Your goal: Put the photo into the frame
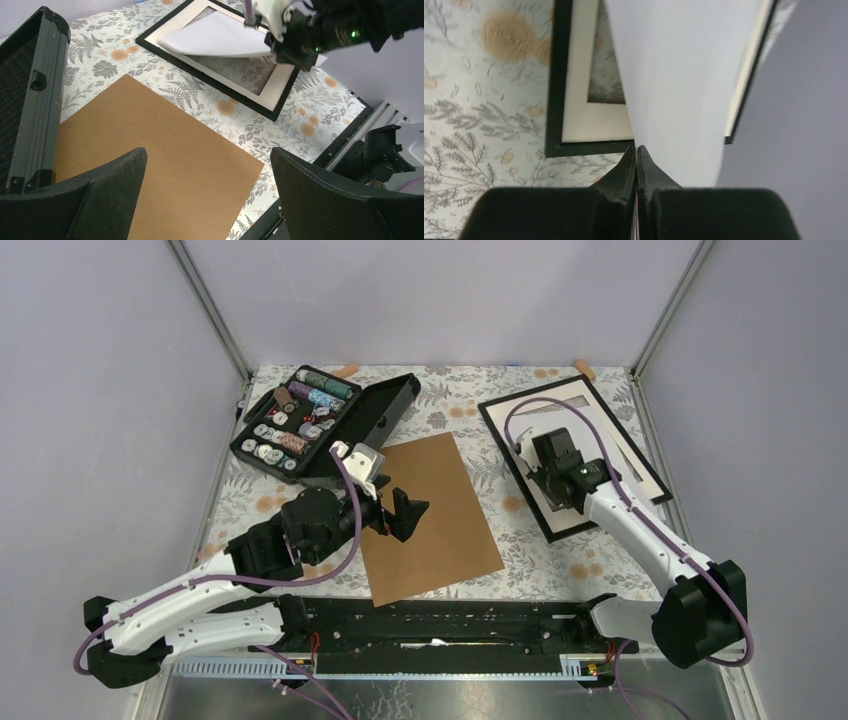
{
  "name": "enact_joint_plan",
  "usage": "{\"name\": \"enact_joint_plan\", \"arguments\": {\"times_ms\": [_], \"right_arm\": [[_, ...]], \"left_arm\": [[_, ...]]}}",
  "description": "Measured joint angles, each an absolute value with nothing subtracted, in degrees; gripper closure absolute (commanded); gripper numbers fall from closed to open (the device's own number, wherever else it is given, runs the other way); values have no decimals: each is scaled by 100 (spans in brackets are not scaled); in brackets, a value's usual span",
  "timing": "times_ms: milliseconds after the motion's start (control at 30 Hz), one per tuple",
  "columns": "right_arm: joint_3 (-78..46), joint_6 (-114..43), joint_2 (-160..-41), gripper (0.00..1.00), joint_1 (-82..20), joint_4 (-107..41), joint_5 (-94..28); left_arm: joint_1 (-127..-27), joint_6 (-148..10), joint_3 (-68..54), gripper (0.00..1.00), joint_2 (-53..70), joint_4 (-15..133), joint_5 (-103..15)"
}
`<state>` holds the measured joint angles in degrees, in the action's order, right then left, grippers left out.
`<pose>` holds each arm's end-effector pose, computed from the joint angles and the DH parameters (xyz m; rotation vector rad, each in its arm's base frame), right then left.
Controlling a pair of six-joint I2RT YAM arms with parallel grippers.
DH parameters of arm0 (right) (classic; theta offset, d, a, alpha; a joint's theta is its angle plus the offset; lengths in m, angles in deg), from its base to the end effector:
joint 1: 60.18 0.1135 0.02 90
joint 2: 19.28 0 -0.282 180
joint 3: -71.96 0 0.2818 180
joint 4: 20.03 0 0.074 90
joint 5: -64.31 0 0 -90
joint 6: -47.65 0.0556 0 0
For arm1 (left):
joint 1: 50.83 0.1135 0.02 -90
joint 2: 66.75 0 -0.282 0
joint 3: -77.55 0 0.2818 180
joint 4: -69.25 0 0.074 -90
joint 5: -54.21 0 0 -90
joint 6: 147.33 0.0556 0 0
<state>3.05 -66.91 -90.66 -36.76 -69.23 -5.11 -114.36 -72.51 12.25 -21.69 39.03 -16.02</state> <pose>0.2736 0.0972 0.2697 -0.8518 2.2929 -0.4516 0.1103 -0.1793 0.3887 0.4883 1.7196 -0.7032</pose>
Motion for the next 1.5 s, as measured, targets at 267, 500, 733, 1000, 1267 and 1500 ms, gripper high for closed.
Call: {"name": "enact_joint_plan", "arguments": {"times_ms": [267, 500, 733, 1000, 1267, 1500], "right_arm": [[915, -7060, -9134, 100, -3652, -6206, -920], [699, -7386, -9846, 100, -3458, -6075, -1442], [631, -7366, -9142, 100, -3344, -6055, -2174], [631, -7403, -8782, 100, -3340, -5873, -2117], [414, -7550, -9767, 100, -3307, -6053, -1940], [202, -7615, -10047, 100, -3294, -6072, -1621]], "left_arm": [[-11432, -7211, 1330, 1, -2136, 3940, -1441], [-11432, -7185, 1330, 1, -2016, 4003, -1316], [-11410, -7179, 1330, 1, -1811, 4025, -1296], [-11331, -7179, 1330, 1, -1747, 4031, -1299], [-11303, -7181, 1330, 1, -1712, 4034, -1299], [-11301, -7181, 1330, 1, -1662, 4031, -1299]]}}
